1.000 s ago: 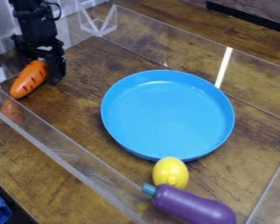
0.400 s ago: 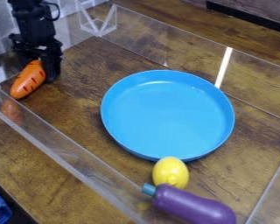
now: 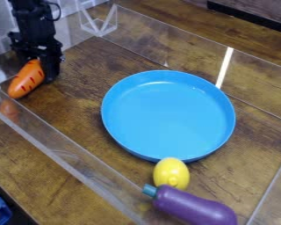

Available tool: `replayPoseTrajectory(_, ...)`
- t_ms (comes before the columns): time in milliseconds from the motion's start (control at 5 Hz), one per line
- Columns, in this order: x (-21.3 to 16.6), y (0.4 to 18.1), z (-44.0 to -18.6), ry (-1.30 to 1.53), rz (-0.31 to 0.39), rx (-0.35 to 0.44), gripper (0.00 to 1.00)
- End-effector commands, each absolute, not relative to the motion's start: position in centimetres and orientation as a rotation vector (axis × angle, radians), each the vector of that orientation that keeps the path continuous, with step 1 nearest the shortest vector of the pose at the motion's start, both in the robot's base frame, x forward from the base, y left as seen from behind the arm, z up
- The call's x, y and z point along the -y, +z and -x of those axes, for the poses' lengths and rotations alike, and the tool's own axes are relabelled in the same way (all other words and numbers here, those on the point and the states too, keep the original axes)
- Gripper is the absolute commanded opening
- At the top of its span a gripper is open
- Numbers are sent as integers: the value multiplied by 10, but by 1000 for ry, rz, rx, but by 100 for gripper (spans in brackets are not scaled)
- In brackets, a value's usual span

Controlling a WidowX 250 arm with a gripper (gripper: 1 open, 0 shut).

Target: Put the carrot on the blue tray

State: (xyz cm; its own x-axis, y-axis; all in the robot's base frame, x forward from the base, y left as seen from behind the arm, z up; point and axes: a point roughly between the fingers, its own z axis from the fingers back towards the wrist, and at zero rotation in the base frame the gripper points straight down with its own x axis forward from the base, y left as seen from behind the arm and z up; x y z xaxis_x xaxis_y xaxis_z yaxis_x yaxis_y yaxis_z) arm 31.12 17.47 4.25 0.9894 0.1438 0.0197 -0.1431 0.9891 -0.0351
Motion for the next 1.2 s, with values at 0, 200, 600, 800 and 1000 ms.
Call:
replayPoseTrajectory(0,-158,89,-318,99,-11,102,0)
replayPoseTrajectory(200,-133,106,-319,50,-4,114,0)
replayPoseTrajectory(600,-70,133,-319,-22,36,141,0)
replayPoseTrajectory(800,-36,138,-317,-41,57,149,0)
replayPoseTrajectory(1000,-1,141,-312,-73,74,152,0)
